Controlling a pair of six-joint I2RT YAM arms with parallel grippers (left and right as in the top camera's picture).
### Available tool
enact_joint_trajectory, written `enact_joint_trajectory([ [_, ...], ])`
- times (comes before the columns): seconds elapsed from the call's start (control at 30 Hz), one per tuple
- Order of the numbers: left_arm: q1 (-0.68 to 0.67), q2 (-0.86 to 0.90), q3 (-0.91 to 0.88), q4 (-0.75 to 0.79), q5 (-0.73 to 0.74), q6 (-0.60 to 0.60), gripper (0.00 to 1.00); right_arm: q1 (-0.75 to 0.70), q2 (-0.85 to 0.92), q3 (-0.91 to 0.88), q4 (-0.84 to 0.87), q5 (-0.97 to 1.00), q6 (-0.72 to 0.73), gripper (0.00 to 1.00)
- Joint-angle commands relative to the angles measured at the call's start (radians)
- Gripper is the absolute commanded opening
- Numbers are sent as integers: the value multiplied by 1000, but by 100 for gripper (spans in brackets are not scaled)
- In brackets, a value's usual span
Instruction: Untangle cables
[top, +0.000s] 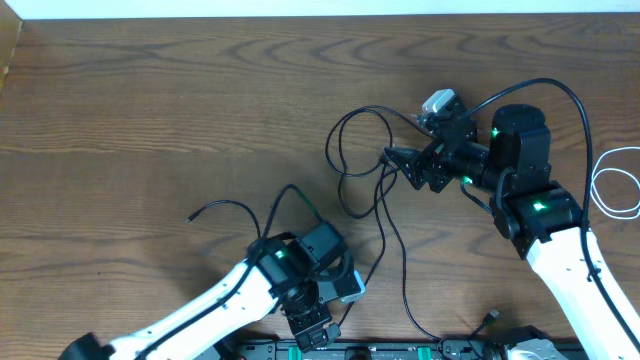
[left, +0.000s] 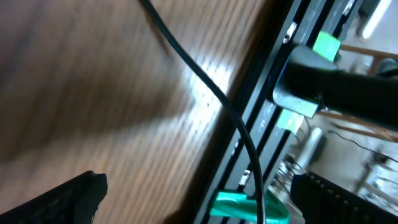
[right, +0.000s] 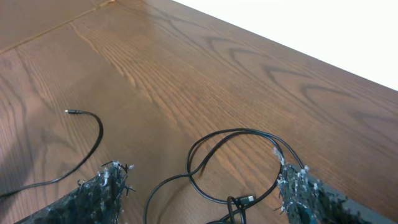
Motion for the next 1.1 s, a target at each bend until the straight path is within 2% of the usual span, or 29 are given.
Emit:
enact_joint_trajectory([
  [0.0, -4, 46, -4, -24, 31, -8, 99, -9, 2, 8, -7, 3, -30, 78],
  [0.37, -4, 71, -3, -27, 31, -9, 99, -9, 2, 8, -8, 3, -49, 78],
  [0.43, -4, 71, -3, -27, 32, -9, 70, -9, 2, 8, -11, 3, -49, 78],
  [0.47, -4, 71, -3, -27, 32, -9, 25, -9, 2, 8, -11, 3, -49, 78],
  [0.5, -4, 71, -3, -27, 32, -9, 8, -9, 2, 8, -11, 3, -49, 78],
  [1.07, -5, 71, -3, -25, 22, -26, 7, -10, 2, 7, -26, 29, -56, 78],
])
